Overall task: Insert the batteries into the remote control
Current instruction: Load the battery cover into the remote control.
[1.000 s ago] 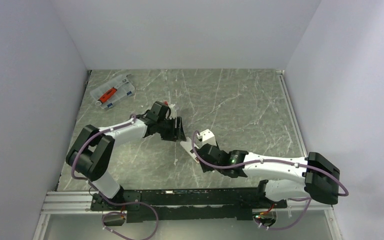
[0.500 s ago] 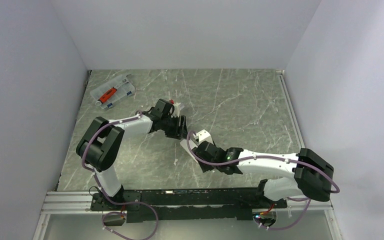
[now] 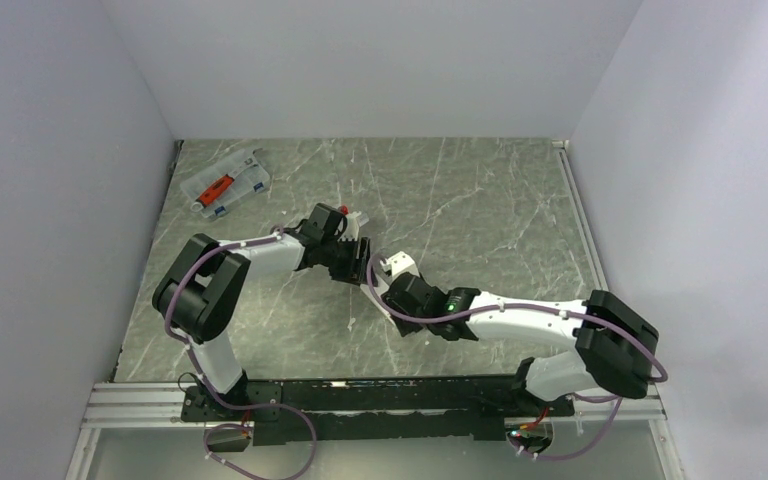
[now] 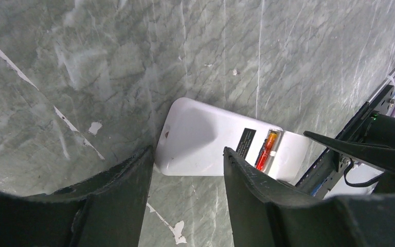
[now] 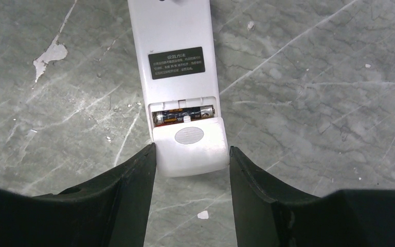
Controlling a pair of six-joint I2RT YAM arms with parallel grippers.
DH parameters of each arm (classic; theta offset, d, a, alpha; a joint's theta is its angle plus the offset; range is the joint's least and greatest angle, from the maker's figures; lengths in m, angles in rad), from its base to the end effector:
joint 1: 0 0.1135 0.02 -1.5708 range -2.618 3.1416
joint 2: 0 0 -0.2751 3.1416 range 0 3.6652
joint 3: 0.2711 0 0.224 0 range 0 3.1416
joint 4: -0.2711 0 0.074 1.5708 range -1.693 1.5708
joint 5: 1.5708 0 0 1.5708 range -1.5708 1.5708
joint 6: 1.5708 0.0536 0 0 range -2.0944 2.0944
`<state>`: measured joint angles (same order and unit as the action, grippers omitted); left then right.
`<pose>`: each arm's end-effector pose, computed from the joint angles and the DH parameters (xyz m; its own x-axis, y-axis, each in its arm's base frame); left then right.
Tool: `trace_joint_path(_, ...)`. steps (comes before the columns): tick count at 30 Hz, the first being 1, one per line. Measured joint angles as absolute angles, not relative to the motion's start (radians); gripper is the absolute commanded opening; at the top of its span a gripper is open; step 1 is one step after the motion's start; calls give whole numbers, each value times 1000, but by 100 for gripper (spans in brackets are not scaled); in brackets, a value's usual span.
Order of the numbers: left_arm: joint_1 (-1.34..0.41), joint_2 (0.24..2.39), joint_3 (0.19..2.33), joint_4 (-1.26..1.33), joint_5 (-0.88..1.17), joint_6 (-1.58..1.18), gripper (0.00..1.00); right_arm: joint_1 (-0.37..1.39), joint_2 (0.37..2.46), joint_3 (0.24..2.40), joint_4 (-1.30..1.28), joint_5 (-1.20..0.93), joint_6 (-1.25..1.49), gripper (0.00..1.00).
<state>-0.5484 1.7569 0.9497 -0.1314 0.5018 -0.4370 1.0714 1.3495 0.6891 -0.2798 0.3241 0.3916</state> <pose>0.2724 -0.1966 0.1718 -0.9198 0.1271 -0.3712 0.3425 0.7216 -0.6017 0.1301 0.2029 0.1961 -0.6408 -0.4192 -0.6432 -0.5384 0.8426 -0.0127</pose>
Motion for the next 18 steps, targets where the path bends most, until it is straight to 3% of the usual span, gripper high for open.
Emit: trace_joint_path(18, -548, 1757, 948, -130, 526, -430, 53, 1034, 1388, 704, -252, 273, 350, 35)
